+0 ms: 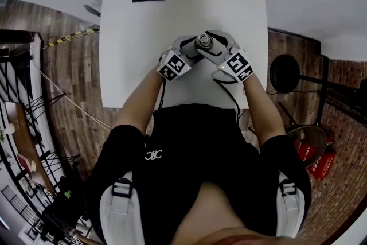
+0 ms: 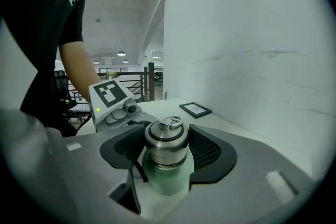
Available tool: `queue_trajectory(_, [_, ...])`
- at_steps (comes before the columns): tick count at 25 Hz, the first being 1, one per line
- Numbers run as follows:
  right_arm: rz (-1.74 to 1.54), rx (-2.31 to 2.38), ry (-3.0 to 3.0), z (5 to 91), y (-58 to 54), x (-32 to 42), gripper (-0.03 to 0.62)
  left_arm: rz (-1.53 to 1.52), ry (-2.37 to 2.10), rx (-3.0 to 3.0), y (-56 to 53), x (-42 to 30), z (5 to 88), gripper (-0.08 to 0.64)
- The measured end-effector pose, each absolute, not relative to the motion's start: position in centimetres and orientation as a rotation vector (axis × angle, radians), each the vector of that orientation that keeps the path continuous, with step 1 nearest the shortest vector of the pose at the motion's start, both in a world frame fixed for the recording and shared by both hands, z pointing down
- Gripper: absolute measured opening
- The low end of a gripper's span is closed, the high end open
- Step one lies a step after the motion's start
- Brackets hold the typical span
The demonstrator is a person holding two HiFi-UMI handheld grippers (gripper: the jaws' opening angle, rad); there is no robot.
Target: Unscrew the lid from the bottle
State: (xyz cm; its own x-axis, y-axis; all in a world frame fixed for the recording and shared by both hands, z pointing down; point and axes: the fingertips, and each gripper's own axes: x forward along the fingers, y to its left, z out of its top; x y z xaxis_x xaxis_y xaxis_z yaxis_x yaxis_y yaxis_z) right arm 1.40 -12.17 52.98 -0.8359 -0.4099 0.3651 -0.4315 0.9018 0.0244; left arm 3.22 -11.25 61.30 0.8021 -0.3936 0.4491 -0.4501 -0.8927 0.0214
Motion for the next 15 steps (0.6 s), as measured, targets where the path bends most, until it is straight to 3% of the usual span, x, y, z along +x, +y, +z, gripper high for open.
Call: queue_trajectory(15, [0.015, -0.093, -2.629, 54.4, -12.0, 1.3, 0.267, 0.651, -0.652, 2.877, -12.2, 3.5, 62.3, 0.354])
